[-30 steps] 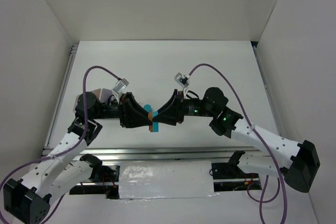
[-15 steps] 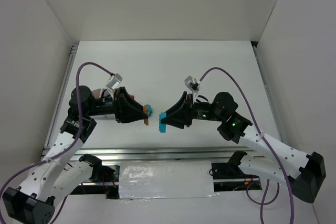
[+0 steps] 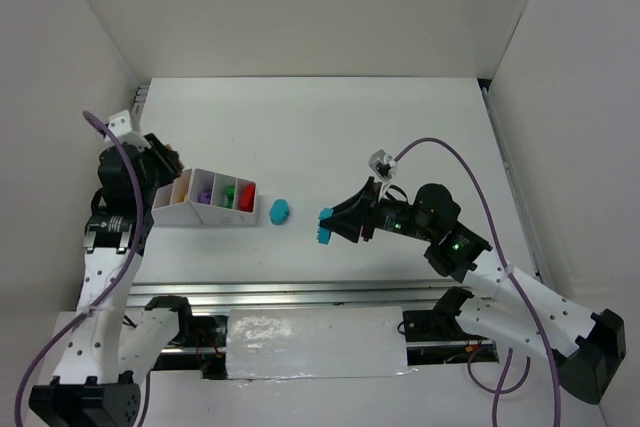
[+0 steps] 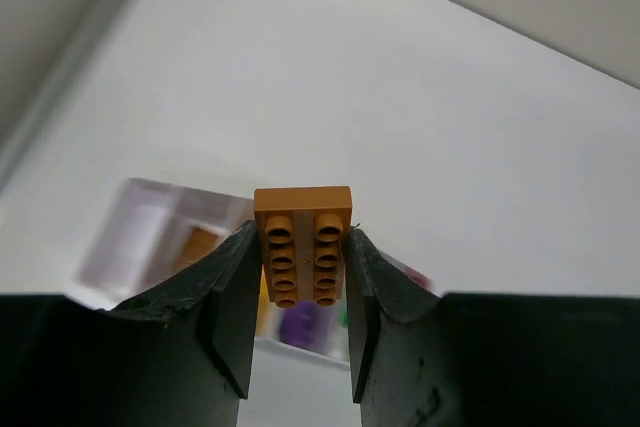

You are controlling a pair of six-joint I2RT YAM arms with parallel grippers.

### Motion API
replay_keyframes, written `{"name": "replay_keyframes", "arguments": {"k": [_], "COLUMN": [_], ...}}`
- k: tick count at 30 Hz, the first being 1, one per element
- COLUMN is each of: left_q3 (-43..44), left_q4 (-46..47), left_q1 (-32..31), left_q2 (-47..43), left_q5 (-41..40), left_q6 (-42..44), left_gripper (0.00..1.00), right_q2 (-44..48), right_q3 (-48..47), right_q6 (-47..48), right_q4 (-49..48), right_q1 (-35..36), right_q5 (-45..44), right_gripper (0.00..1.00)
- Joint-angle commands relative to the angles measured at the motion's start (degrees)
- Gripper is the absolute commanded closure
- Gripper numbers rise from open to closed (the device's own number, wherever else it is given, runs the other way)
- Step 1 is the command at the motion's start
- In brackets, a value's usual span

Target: Sort the legos into containers by color

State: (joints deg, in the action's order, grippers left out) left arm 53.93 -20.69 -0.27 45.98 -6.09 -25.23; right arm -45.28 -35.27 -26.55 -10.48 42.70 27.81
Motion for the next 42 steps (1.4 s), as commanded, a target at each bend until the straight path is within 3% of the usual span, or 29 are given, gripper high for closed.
{"name": "replay_keyframes", "arguments": {"k": [1,3,5,11,17,25,35,42], "left_q3": [-4.33,-7.51,-9.81,-12.71,-17.19,-19.3,-20.97,-20.89], "left_q4": [5.98,15.18,17.87,26.21,32.11,33.08,31.24,29.57], "left_q1": [5.01,7.03,10.7,19.42,20.58,20.58,20.49,19.52], "left_q2": [0.52,0.95,3.05,10.79,12.47,15.02,14.4,14.14], "left_q5": [-17.65,-17.47,-16.42,7.03,11.0,10.22,8.03,6.71], "left_q6": [4.47,10.19,11.43,12.14,11.26,11.26,10.47,10.56], "left_gripper": [1.0,1.0,1.0,1.0,1.0,0.91,0.61,0.51], "right_q2": [-0.77,-1.13,-1.22,-0.34,1.77,3.61,3.09,3.0], "right_q3": [0.9,1.34,1.95,3.1,4.15,4.68,4.59,4.59], "right_q6": [2.11,2.37,2.38,2.81,3.08,3.34,3.34,3.43], "right_q4": [-1.3,-1.91,-2.78,-2.88,-3.14,-2.44,-2.88,-2.88], "right_q1": [-0.25,-0.25,-0.25,-0.42,-0.6,-0.51,-0.51,-0.6], "right_q5": [0.05,0.48,1.28,3.03,3.56,3.04,3.21,2.95], "right_gripper": [1.0,1.0,1.0,1.0,1.0,1.0,1.0,1.0]}}
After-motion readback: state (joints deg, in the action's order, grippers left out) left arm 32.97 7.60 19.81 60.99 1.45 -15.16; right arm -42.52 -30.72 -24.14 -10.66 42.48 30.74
